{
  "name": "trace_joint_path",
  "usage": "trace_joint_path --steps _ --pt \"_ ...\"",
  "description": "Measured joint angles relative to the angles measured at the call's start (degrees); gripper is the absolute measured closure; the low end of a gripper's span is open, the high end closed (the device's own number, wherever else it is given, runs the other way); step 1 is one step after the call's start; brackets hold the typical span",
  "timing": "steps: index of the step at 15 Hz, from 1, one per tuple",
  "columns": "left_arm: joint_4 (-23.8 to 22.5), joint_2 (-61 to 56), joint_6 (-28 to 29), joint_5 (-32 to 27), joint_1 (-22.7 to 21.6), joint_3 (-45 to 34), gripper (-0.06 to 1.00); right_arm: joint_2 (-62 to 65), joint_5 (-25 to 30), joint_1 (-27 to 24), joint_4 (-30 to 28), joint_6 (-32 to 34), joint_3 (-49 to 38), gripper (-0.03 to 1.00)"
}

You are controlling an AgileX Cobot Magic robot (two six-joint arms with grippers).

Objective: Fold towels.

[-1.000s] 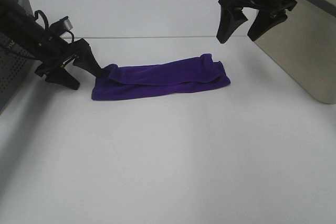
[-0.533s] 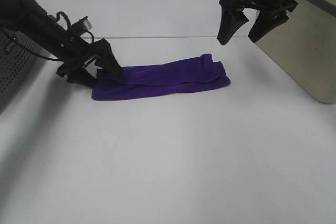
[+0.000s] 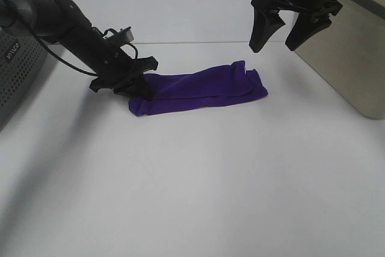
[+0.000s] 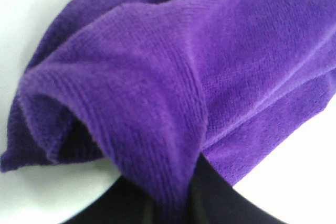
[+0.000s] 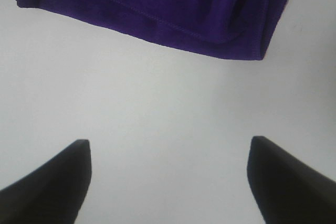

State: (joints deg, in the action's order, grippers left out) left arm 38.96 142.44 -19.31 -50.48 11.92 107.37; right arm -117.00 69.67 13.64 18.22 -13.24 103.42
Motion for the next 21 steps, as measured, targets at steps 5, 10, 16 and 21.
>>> trace_joint_path --steps 5,10,16,21 --pt "-13.2 -6.9 0.0 -4.4 -3.5 0.0 0.9 2.7 0.1 0.0 0.0 2.1 0.0 0.17" --pt "-9.9 -9.9 -4.5 -6.2 0.5 3.1 0.9 6.5 0.1 0.0 0.7 2.6 0.0 0.17" --pt "-8.7 1.1 0.9 -7.3 8.1 17.9 0.9 10.8 0.2 0.0 1.9 2.6 0.0 0.17" --pt "-2.0 7.7 3.2 -10.9 14.3 31.7 0.22 13.9 0.2 0.0 2.5 2.6 0.0 0.17"
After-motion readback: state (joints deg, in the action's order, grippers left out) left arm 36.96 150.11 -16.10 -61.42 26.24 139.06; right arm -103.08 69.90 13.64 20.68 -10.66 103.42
